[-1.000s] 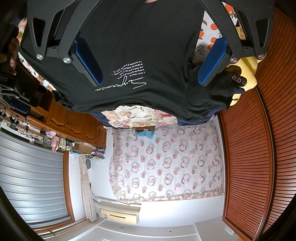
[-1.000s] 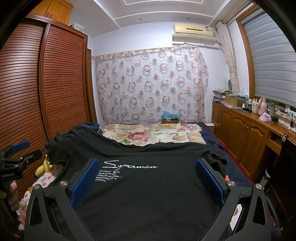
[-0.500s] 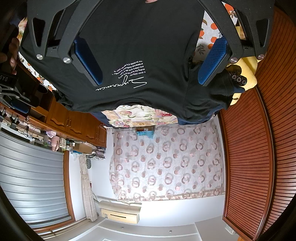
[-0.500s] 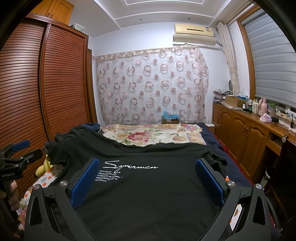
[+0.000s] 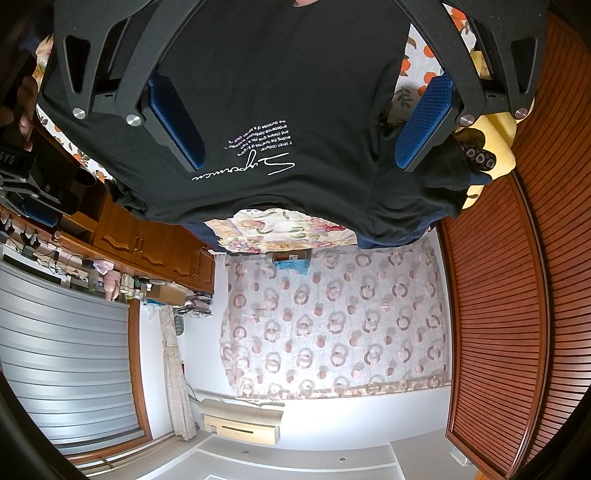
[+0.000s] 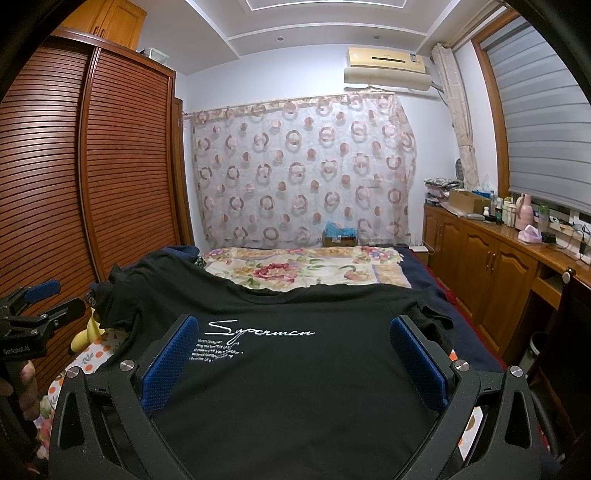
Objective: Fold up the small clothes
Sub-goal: 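Hold the black T-shirt up by its shoulders with both grippers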
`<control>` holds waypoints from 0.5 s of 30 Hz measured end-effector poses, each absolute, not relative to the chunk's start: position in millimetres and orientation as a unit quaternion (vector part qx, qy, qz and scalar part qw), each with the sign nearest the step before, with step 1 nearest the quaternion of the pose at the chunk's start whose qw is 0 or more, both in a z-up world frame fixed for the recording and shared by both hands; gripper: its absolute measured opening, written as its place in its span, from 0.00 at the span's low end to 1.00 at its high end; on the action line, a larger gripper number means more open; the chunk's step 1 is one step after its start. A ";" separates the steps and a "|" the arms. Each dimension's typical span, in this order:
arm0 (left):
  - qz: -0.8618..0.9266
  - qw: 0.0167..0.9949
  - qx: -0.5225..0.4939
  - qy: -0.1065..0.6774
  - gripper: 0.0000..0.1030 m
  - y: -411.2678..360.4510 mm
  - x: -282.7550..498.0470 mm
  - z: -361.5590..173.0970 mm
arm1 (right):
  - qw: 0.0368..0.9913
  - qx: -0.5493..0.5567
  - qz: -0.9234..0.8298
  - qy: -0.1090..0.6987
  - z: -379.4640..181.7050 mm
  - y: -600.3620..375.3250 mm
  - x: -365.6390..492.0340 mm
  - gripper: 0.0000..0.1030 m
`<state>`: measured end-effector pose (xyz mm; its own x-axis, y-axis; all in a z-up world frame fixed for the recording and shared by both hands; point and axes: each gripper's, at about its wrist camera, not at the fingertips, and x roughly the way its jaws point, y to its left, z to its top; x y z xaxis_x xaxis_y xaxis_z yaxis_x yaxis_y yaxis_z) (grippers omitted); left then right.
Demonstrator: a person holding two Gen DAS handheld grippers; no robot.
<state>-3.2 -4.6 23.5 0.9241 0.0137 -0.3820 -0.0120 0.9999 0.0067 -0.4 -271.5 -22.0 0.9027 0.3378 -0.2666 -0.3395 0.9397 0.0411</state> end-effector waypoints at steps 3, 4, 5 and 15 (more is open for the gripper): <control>0.010 0.978 0.002 0.207 1.00 -5.2 -1.4 31.9 | 0.975 -0.005 0.173 0.140 -23.6 -270.4 2.0 1.00; 0.010 0.977 0.003 0.214 1.00 -8.0 -0.8 36.0 | 0.975 -0.007 0.173 0.142 -24.5 -270.0 3.0 1.00; 0.007 0.975 0.004 0.221 1.00 -11.7 0.3 41.3 | 0.975 -0.009 0.172 0.142 -25.6 -269.4 3.8 1.00; -0.014 0.968 -0.007 0.252 1.00 0.1 43.7 38.4 | 0.973 -0.013 0.176 0.148 -22.6 -268.1 15.8 1.00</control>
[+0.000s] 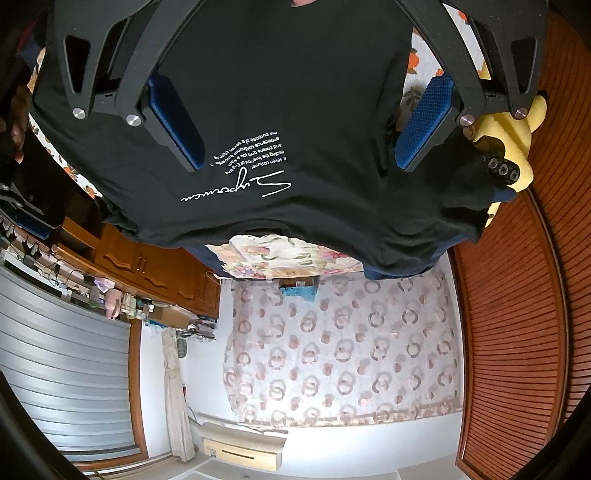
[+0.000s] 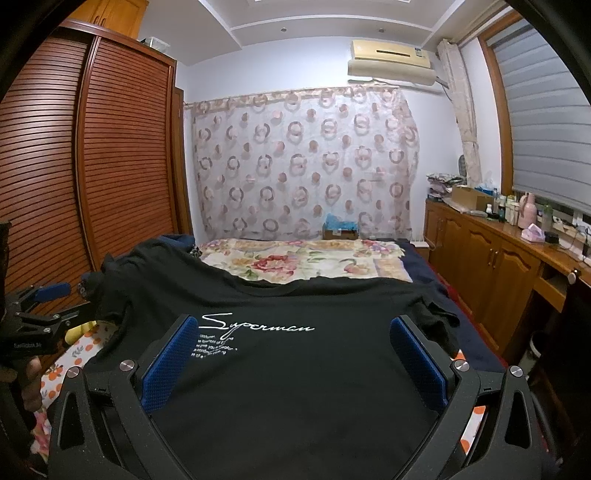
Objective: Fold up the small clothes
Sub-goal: 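Lower the black T-shirt flat onto the bed and open both grippers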
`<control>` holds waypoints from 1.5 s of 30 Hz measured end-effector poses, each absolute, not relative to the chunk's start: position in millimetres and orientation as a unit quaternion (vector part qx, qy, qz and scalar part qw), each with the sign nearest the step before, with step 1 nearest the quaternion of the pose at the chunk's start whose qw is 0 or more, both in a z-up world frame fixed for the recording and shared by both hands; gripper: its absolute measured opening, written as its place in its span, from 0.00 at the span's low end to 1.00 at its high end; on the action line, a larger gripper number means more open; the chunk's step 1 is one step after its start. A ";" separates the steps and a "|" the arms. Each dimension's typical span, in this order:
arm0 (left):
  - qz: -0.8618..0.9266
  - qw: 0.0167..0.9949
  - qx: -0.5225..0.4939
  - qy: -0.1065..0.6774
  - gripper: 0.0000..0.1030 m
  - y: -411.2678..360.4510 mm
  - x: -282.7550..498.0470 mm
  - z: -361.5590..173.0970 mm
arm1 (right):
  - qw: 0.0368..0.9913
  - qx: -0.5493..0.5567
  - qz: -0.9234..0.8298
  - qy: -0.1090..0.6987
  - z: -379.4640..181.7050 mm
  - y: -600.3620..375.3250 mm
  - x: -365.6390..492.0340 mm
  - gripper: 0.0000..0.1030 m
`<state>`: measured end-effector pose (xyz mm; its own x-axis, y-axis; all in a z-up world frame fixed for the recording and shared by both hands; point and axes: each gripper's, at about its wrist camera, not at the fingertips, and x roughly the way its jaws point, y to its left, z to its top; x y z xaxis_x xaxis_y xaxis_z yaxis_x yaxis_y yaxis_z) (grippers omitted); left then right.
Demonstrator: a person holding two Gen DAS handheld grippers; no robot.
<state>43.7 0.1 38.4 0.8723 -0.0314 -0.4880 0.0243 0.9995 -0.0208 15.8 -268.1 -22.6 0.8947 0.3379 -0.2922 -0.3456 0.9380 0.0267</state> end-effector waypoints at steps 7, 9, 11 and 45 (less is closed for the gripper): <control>-0.013 0.965 -0.008 0.260 1.00 7.6 63.3 25.5 | 0.970 -0.020 0.182 0.157 -20.8 -262.5 30.0 1.00; -0.010 0.965 -0.007 0.262 1.00 10.6 70.0 21.4 | 0.969 -0.022 0.185 0.163 -21.9 -261.8 36.0 1.00; -0.009 0.965 -0.008 0.261 1.00 15.5 67.8 13.1 | 0.968 -0.024 0.187 0.169 -21.7 -261.4 41.2 1.00; 0.068 0.936 -0.079 0.336 0.62 206.2 168.0 -24.1 | 0.882 -0.123 0.325 0.319 -23.7 -222.8 173.3 0.97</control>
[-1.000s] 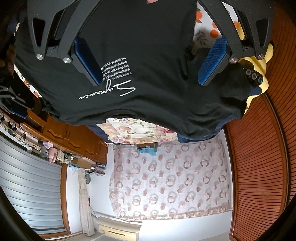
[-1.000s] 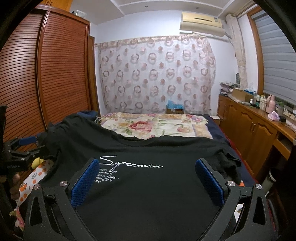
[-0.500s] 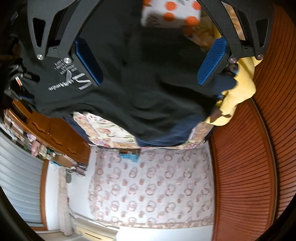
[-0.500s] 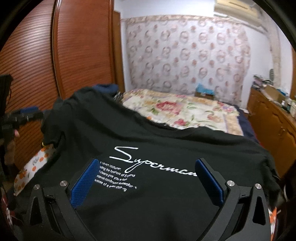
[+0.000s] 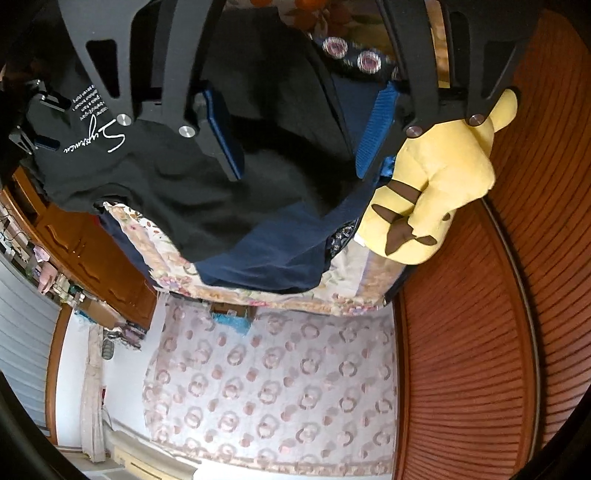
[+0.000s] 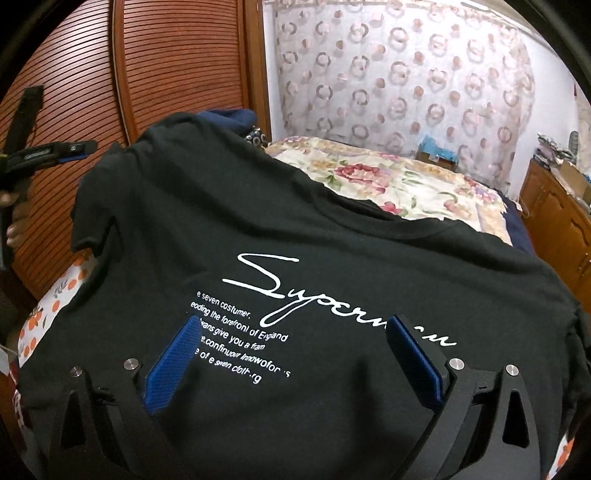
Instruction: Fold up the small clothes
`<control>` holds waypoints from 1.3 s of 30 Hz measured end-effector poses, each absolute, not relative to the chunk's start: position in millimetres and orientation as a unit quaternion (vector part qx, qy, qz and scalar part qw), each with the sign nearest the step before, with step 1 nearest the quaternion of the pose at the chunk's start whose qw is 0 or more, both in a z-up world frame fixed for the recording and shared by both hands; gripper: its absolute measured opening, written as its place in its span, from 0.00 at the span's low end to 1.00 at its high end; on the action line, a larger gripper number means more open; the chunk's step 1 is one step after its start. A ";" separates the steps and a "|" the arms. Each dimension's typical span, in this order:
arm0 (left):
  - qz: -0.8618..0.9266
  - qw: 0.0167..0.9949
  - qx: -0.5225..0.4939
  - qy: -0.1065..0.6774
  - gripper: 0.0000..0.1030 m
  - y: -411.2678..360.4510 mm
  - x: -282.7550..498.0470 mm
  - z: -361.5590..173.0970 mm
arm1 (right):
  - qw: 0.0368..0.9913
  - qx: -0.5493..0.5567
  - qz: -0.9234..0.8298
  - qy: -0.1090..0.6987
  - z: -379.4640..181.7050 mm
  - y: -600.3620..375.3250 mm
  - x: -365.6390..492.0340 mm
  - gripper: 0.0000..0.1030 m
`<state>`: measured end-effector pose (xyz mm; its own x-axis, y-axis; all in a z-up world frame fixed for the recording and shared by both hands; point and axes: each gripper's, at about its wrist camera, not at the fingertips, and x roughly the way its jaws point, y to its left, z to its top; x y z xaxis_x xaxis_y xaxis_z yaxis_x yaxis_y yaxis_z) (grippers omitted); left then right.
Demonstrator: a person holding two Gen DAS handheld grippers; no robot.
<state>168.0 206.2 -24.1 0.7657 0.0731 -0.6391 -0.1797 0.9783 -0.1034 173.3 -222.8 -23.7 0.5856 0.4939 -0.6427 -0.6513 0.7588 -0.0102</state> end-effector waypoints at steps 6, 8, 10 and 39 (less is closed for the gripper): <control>0.044 0.929 -0.073 0.361 0.07 207.9 179.3 -36.6 | 0.885 -0.118 0.326 0.312 -13.7 -234.2 171.5 0.97; 0.034 0.932 -0.069 0.353 0.04 204.6 174.5 -28.4 | 0.889 -0.115 0.325 0.301 -20.4 -228.2 166.3 0.97; 0.026 0.936 -0.061 0.346 0.03 200.3 171.4 -18.9 | 0.892 -0.112 0.324 0.296 -16.5 -232.5 163.9 0.97; -0.100 0.937 0.021 0.335 0.68 61.1 162.2 16.6 | 0.920 -0.083 0.276 0.265 -18.2 -253.7 143.8 0.93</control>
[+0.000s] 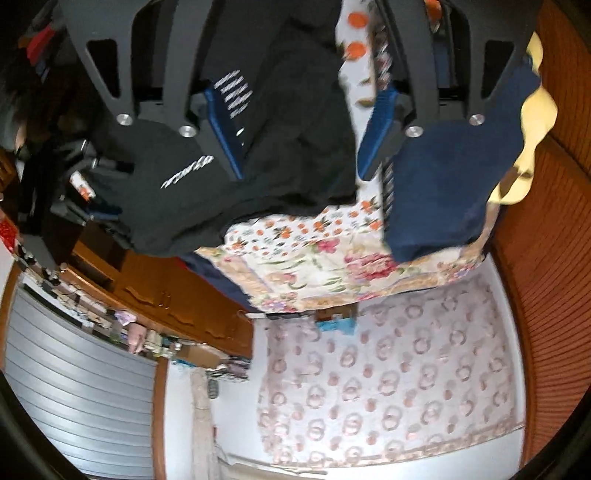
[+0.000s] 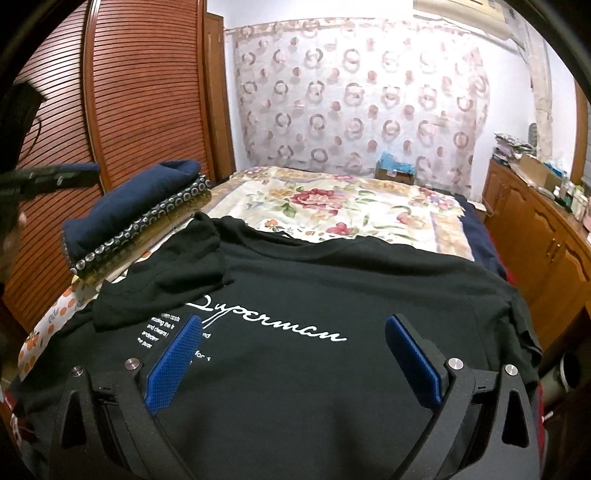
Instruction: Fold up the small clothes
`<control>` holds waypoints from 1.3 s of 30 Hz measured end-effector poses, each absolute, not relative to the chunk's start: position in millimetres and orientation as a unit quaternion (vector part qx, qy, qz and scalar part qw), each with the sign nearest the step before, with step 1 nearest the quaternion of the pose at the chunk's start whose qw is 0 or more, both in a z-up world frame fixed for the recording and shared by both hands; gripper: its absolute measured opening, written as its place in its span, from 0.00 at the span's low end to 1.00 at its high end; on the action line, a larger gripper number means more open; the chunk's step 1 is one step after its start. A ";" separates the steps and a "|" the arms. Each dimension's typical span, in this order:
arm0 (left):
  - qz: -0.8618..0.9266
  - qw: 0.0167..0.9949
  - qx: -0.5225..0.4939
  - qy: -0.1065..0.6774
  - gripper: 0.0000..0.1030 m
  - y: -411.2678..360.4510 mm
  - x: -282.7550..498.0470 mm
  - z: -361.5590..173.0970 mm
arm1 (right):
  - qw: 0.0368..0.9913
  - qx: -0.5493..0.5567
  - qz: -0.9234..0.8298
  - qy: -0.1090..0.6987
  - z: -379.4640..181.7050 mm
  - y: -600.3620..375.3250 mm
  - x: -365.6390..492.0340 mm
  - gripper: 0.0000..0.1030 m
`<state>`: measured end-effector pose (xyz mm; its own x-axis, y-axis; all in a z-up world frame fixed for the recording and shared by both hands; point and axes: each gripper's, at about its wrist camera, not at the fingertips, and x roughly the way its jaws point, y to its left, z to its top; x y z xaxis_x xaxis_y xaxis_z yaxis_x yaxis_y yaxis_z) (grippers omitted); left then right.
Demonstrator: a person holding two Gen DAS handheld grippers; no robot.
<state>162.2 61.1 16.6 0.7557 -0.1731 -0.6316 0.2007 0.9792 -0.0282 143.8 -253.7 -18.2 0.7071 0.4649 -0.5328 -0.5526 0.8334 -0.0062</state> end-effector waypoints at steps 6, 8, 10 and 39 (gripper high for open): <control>-0.085 0.931 -0.006 0.354 0.79 79.9 135.5 -26.9 | 0.901 -0.094 0.320 0.277 -24.0 -221.6 157.6 0.77; -0.077 0.930 -0.012 0.360 0.79 79.6 131.3 -39.8 | 0.898 -0.108 0.327 0.275 -27.9 -205.8 159.9 0.77; -0.070 0.929 -0.016 0.362 0.79 77.9 124.8 -51.2 | 0.895 -0.117 0.332 0.273 -31.3 -195.7 167.0 0.77; -0.070 0.913 -0.042 0.399 0.06 69.4 142.7 -87.3 | 0.883 -0.155 0.299 0.327 -72.1 -201.4 206.6 0.77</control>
<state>142.7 69.4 -87.3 0.6719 -0.1620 -0.7227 0.0955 0.9866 -0.1323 206.6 -201.4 -72.1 0.6083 0.4261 -0.6696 -0.6291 0.7732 -0.0795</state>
